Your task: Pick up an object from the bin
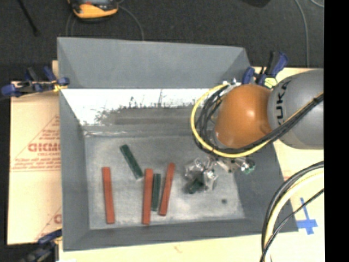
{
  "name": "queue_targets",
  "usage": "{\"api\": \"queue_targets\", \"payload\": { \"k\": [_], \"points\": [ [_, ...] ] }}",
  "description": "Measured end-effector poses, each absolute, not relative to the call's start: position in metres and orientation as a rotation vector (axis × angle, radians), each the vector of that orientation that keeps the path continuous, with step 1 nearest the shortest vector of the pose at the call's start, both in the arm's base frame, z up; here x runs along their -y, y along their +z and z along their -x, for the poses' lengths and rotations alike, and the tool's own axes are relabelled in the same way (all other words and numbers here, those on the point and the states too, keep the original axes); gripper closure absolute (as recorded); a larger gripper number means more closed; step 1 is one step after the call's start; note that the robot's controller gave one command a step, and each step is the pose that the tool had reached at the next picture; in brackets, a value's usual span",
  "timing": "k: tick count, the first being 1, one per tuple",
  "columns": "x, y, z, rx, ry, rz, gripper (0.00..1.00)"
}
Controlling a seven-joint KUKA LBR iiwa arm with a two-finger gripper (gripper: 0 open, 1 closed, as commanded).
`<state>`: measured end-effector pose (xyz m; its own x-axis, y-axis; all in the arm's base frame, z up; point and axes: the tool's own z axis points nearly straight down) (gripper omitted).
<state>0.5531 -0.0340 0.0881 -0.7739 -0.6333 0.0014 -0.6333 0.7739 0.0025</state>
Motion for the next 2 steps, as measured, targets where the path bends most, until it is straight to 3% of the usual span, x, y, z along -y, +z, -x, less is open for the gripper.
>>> {"api": "queue_targets", "payload": {
  "k": [2],
  "points": [
    [0.0341, 0.1122, -0.5551, 2.963, 0.002, -1.057, 1.0]
  ]
}}
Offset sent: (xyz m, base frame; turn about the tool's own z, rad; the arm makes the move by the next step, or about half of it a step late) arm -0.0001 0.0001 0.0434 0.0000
